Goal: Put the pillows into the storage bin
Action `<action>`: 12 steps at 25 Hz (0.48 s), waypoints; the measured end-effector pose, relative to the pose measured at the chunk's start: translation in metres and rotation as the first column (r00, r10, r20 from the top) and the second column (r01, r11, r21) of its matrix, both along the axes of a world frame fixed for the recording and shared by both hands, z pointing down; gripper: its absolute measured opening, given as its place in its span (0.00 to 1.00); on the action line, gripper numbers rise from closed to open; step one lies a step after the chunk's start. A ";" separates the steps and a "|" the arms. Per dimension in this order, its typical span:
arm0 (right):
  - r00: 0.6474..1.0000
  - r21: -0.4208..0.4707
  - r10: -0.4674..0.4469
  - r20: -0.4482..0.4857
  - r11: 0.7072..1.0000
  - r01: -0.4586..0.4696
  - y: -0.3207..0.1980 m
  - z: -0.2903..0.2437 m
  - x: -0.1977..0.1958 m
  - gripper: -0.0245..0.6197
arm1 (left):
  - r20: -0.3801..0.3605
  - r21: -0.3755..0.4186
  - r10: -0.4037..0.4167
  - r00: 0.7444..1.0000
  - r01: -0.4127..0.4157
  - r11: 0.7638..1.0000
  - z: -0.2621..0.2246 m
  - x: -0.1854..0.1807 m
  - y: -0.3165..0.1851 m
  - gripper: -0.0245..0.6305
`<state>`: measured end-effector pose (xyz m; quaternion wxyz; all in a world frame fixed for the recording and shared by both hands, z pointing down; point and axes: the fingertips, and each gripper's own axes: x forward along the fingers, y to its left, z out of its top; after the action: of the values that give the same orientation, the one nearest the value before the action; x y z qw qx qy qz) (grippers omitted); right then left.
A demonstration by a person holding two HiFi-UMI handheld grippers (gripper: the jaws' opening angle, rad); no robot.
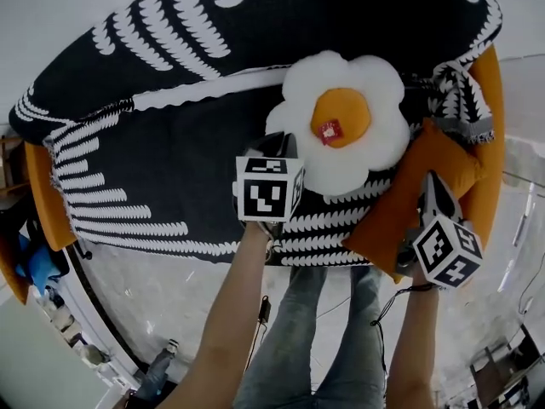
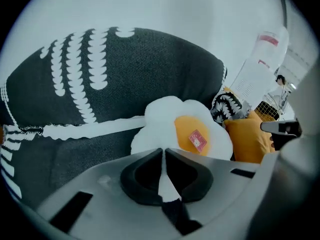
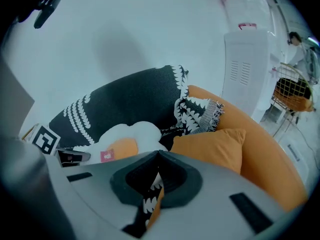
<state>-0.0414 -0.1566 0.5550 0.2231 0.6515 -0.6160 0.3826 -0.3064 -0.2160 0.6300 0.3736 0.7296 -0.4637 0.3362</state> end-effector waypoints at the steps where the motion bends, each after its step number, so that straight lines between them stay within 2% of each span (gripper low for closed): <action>1: 1.000 0.003 0.006 0.001 1.000 -0.006 0.003 -0.003 0.000 0.04 | -0.007 0.008 -0.005 1.000 0.005 1.000 -0.006 -0.004 0.003 0.06; 5: 1.000 0.021 0.007 0.001 1.000 -0.007 0.011 -0.016 -0.001 0.04 | -0.054 -0.002 -0.013 0.998 0.013 1.000 -0.028 -0.006 0.012 0.06; 12: 1.000 0.055 -0.021 0.014 0.998 0.020 0.021 -0.036 0.001 0.04 | -0.048 0.077 -0.028 0.998 0.032 0.997 -0.068 0.002 0.016 0.06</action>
<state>-0.0401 -0.1354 0.5187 0.2043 0.6481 -0.6346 0.3681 -0.3039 -0.1997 0.5618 0.3609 0.7443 -0.4784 0.2949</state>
